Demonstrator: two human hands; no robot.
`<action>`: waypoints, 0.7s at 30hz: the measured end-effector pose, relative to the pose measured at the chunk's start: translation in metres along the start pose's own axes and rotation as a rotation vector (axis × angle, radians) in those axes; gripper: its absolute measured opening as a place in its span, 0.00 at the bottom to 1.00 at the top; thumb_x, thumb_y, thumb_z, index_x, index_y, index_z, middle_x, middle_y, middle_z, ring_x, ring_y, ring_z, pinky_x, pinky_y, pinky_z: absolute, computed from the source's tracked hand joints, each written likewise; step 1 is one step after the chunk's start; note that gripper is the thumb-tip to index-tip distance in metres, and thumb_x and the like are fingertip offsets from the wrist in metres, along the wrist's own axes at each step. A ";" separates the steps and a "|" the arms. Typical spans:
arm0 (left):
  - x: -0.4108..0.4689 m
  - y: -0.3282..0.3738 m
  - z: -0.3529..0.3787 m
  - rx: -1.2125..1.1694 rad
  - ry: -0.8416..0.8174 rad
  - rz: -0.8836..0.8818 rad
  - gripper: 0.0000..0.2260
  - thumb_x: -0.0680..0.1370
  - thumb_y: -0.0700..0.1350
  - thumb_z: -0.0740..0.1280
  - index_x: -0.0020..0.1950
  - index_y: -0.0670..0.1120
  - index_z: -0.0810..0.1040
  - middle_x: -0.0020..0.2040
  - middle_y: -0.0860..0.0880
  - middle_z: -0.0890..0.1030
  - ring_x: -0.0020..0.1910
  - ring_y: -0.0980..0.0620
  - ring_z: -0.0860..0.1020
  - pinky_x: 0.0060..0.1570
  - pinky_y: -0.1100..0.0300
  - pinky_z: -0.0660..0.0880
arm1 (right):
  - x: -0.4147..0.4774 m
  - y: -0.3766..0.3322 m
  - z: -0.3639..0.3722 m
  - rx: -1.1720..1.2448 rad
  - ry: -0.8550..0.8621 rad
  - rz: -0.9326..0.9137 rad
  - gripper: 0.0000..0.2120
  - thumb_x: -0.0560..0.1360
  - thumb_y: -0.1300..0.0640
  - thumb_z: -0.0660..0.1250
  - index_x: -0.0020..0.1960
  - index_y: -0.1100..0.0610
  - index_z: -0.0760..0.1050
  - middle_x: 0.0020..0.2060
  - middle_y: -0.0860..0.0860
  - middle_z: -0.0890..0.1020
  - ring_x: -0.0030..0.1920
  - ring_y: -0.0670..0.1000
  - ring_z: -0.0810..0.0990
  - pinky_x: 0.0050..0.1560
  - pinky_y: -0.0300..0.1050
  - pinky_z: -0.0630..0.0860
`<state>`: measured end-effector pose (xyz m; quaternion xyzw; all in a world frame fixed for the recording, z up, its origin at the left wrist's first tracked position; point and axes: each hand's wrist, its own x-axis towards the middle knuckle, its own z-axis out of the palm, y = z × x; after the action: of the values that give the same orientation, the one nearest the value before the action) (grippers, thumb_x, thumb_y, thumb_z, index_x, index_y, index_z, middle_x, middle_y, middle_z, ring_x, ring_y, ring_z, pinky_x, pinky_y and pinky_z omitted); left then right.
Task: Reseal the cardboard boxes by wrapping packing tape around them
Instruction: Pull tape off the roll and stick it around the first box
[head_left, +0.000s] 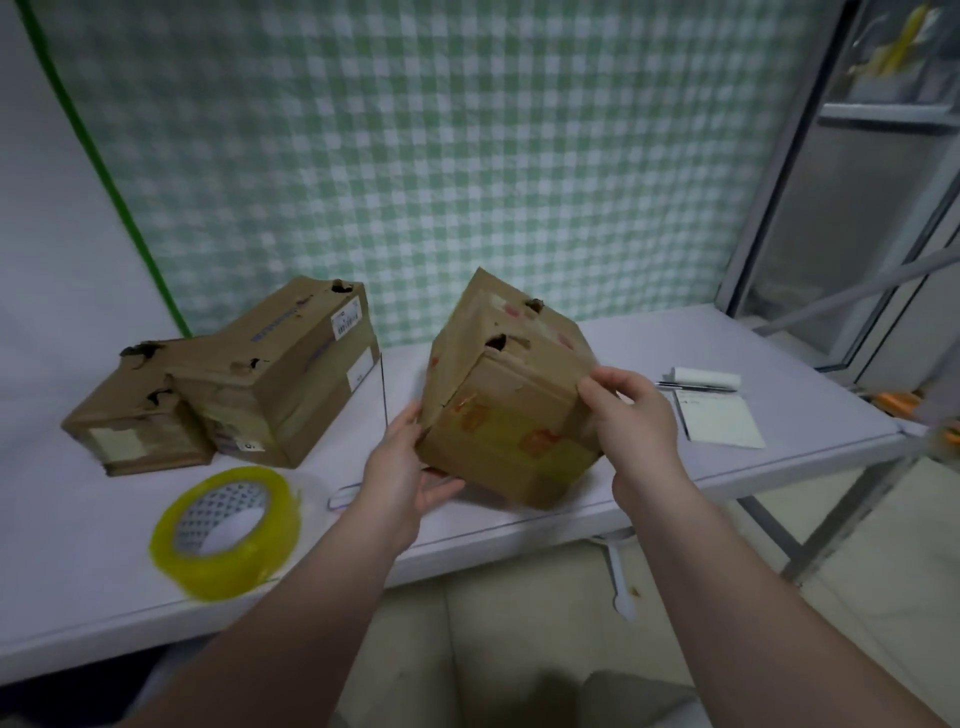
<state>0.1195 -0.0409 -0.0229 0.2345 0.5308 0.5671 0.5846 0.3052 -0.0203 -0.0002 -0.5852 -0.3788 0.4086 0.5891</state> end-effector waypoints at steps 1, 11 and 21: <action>-0.006 0.000 -0.002 0.042 0.011 0.010 0.15 0.83 0.46 0.54 0.69 0.56 0.69 0.55 0.47 0.78 0.52 0.41 0.79 0.54 0.46 0.77 | -0.005 -0.001 -0.004 0.008 0.009 -0.003 0.04 0.71 0.51 0.71 0.45 0.44 0.79 0.47 0.41 0.79 0.56 0.52 0.77 0.55 0.51 0.77; -0.042 -0.003 -0.033 0.304 -0.028 -0.065 0.13 0.81 0.50 0.59 0.61 0.49 0.77 0.61 0.47 0.77 0.61 0.43 0.75 0.59 0.44 0.75 | -0.044 0.001 -0.013 -0.097 -0.117 -0.006 0.21 0.74 0.58 0.70 0.66 0.48 0.73 0.62 0.48 0.76 0.61 0.53 0.76 0.62 0.55 0.75; -0.060 0.013 -0.034 0.323 -0.147 0.122 0.10 0.82 0.46 0.58 0.56 0.59 0.75 0.50 0.58 0.81 0.51 0.56 0.79 0.44 0.64 0.76 | -0.051 0.024 -0.001 -0.324 -0.219 -0.162 0.25 0.74 0.43 0.68 0.69 0.46 0.70 0.65 0.47 0.73 0.62 0.49 0.72 0.63 0.54 0.73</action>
<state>0.0966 -0.1032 -0.0014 0.3979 0.5555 0.4903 0.5411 0.2863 -0.0684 -0.0221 -0.5920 -0.5472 0.3547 0.4737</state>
